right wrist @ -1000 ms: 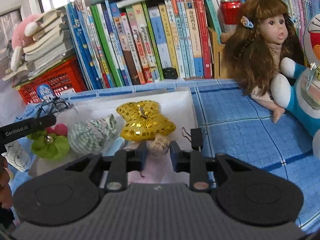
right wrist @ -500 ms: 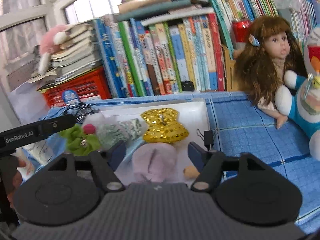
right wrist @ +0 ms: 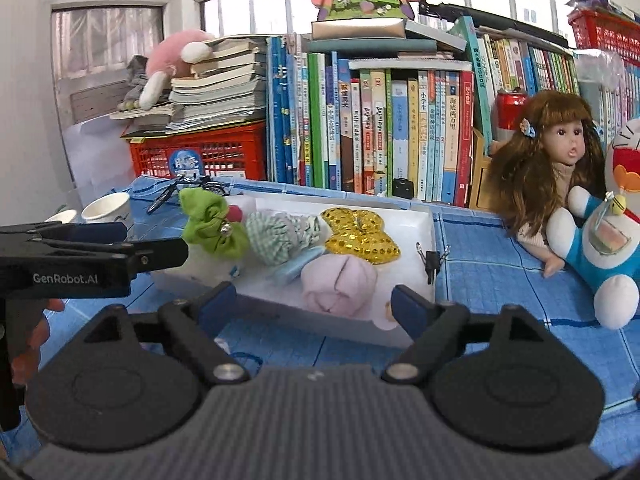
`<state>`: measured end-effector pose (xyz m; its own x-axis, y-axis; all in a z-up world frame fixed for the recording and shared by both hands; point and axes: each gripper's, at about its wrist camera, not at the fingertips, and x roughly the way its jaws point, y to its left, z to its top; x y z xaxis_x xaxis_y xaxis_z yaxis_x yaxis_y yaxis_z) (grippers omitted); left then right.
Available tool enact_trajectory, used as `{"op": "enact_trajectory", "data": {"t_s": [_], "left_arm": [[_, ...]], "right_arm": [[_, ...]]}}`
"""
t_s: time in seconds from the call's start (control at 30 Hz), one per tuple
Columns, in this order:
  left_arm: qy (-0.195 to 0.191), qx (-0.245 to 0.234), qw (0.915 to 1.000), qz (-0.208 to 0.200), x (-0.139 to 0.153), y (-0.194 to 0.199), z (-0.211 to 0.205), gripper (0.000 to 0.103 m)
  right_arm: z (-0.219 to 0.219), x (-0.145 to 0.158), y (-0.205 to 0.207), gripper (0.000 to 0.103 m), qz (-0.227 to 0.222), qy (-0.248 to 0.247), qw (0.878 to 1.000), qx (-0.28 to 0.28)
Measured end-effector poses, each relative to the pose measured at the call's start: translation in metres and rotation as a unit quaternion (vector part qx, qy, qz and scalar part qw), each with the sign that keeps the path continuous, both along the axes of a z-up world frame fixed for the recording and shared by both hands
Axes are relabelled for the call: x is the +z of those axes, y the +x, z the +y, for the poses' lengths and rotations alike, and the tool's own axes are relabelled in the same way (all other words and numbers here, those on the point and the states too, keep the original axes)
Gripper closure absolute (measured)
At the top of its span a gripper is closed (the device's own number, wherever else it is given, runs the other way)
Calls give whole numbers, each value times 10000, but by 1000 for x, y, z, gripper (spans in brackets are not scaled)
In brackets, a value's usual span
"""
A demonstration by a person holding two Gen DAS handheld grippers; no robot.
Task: Organize soft objects
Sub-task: 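Move both tools back over the purple plush and pink folded cloth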
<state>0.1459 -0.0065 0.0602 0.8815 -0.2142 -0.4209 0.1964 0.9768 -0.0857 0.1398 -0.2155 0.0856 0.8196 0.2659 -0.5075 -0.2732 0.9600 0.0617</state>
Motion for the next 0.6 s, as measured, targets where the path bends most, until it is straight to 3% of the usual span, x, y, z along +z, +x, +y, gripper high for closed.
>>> {"op": "enact_trajectory", "data": {"t_s": [0.23,0.6], "left_arm": [[37,45,10000,-20,-7,-25,13,8],[247,191,9994,-180,-21,-63,31,4]], "right_arm": [[4,-5,-24,0,-134,-72,9998,148],[18,-22,-54,0,-192,-409,9982,406]]}}
